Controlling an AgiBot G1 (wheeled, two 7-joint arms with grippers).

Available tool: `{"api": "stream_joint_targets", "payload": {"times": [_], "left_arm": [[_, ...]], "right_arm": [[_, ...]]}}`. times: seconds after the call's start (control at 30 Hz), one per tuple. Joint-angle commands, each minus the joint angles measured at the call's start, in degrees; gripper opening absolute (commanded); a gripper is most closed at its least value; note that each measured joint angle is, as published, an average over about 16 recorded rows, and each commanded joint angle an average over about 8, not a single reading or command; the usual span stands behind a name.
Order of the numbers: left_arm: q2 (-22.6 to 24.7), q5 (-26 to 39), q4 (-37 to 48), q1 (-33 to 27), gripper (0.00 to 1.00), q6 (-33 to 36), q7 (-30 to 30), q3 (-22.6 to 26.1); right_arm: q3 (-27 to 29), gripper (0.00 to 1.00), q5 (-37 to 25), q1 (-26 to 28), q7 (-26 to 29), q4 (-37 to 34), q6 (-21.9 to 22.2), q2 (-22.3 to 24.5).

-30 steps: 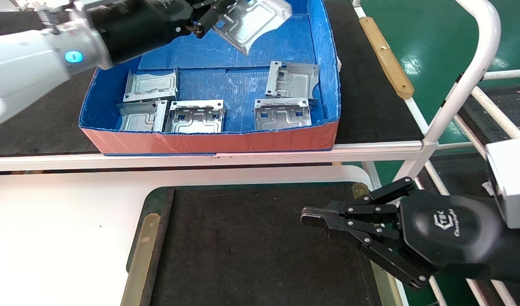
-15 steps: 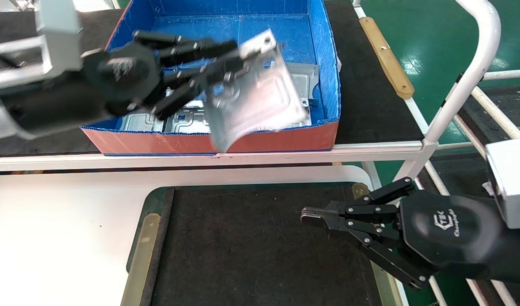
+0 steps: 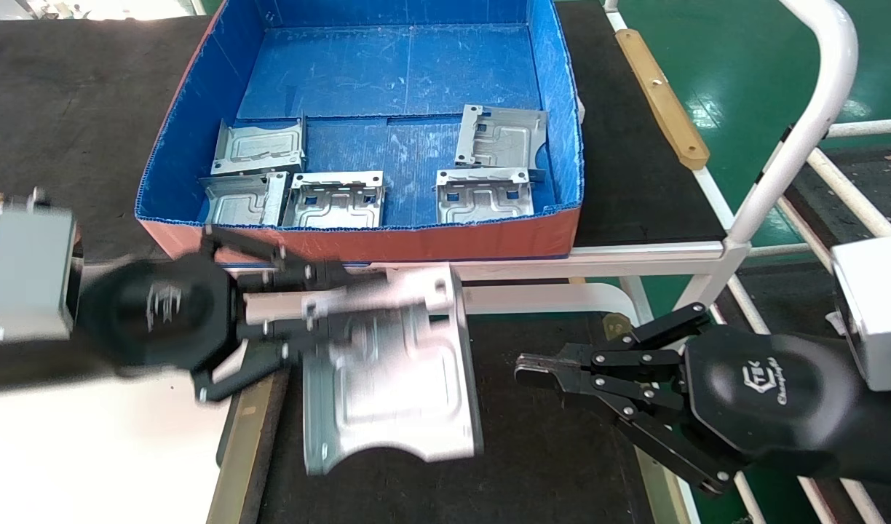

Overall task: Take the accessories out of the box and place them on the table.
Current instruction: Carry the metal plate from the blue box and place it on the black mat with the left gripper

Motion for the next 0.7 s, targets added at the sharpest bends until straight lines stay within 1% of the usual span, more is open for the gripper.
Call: {"api": "stream_joint_targets", "payload": {"times": [0.03,0.1,0.13,0.23,0.37,0.7], "left_arm": [[-1.75,-2.04,-2.16,1.62,0.00,-0.06,0.66,1.67],[-2.23,-2.92,-2.72,2.44,0.00,-0.15,2.56,3.15],[-2.33,-3.19,-2.81,2.81,0.00,-0.19,3.76,3.88],[-1.95,-3.38,-2.22,3.72,0.00,-0.37,8.22,5.99],[0.07,-2.99,0.51,4.50,0.00,-0.68,14.11,8.37],[8.89,-2.40,11.34,5.67,0.00,-1.74,25.93,11.46]], "right_arm": [[0.00,0.67,0.00,0.00,0.00,0.00,0.00,0.00],[0.00,0.92,0.00,0.00,0.00,0.00,0.00,0.00],[0.00,1.00,0.00,0.00,0.00,0.00,0.00,0.00],[0.00,1.00,0.00,0.00,0.00,0.00,0.00,0.00],[0.00,1.00,0.00,0.00,0.00,0.00,0.00,0.00],[-0.01,1.00,0.00,0.00,0.00,0.00,0.00,0.00]]}}
